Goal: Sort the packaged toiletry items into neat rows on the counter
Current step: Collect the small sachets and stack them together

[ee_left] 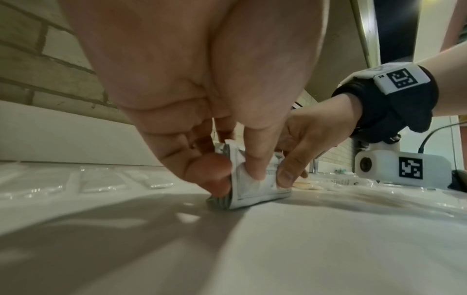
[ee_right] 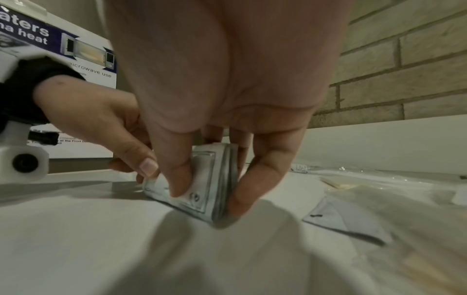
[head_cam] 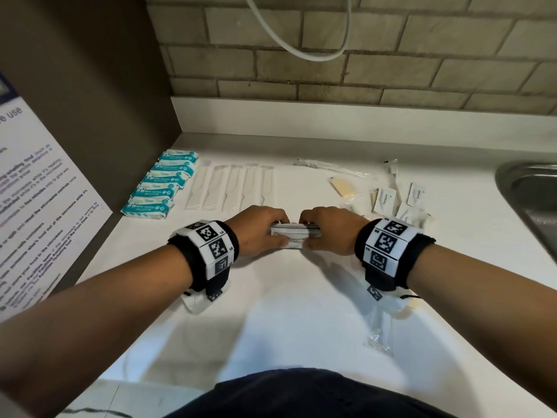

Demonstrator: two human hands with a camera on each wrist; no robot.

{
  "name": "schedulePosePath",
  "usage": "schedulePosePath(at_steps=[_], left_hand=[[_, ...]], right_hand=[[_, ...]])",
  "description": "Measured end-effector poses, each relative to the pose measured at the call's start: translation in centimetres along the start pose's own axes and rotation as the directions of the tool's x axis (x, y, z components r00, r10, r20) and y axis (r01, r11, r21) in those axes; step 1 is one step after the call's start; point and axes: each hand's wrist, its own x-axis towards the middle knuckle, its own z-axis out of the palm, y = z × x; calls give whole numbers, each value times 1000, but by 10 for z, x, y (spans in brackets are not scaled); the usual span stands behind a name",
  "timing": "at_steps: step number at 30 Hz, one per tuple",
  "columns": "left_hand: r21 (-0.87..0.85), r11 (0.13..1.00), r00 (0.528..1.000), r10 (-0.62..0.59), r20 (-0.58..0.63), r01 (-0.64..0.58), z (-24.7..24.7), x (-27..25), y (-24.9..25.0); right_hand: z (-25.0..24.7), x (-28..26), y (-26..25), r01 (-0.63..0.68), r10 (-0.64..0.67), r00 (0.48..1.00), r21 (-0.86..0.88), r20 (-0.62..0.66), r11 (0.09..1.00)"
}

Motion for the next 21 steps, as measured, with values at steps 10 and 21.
schedulePosePath(at_steps=[10,21], left_hand=[[104,993,986,-73,148,57,14,1,3],[143,986,971,-113,210,84,14,3,11]], right_hand=[[16,9,-3,-31,28,996,31,90,999],[26,14,0,-37,34,994,28,105,999]])
